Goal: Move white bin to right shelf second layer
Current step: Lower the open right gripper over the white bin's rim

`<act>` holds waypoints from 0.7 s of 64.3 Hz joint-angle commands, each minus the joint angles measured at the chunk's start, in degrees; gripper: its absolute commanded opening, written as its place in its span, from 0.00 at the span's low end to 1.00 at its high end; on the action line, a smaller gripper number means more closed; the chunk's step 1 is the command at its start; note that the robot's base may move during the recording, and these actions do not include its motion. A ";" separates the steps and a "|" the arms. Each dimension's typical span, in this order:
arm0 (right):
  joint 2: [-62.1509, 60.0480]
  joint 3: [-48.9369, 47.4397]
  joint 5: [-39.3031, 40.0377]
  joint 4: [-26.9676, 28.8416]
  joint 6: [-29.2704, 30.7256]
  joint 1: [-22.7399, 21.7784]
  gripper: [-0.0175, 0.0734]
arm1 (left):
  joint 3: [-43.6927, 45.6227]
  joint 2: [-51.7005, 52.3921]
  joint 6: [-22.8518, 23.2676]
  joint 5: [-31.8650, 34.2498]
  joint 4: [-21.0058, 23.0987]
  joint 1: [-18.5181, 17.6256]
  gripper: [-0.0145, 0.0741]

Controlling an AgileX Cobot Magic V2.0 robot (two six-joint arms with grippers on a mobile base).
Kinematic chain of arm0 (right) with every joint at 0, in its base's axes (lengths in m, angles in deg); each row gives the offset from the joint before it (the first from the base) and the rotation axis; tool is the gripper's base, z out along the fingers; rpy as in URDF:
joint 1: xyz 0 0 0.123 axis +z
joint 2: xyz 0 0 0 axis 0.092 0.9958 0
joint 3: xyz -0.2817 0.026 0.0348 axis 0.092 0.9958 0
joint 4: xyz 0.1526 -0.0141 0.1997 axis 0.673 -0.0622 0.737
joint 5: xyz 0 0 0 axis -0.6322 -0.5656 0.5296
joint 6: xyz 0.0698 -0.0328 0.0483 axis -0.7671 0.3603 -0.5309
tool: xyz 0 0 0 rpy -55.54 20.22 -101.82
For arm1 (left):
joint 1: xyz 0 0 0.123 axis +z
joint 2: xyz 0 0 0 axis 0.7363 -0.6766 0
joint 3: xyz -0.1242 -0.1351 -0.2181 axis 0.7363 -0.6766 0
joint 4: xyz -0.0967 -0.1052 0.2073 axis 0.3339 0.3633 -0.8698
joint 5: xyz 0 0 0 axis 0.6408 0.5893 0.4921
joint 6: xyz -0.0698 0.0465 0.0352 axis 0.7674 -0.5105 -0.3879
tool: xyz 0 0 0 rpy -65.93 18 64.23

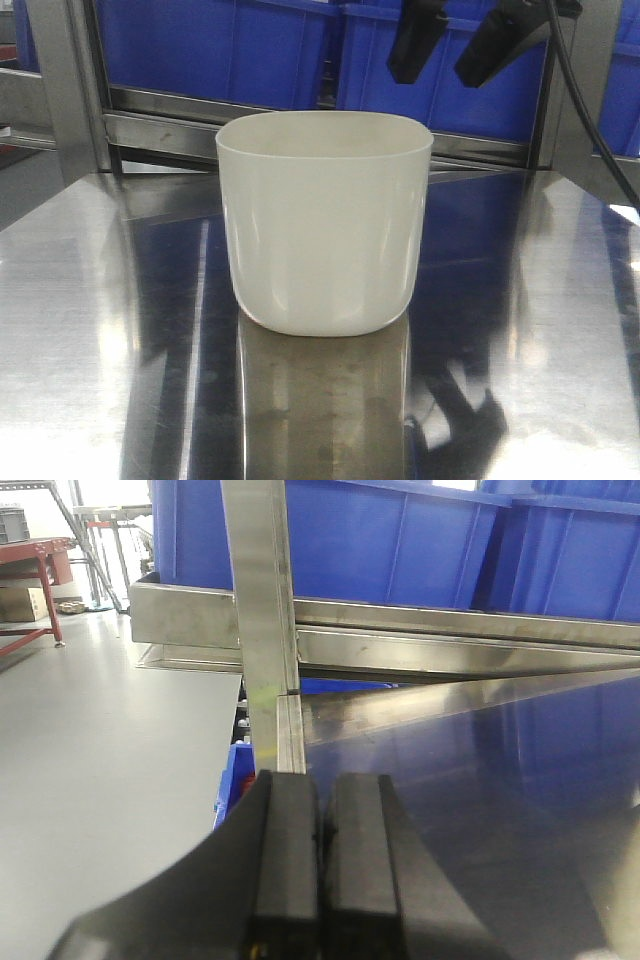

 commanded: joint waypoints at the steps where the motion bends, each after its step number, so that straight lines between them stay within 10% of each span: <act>1: -1.94 -2.31 2.17 1.82 0.06 0.11 0.70 | -2.11 0.80 0.20 4.81 0.31 -0.21 0.26; 45: 4.95 -2.31 0.11 0.10 0.06 1.64 0.70 | -2.11 0.80 0.20 4.81 0.31 -0.21 0.26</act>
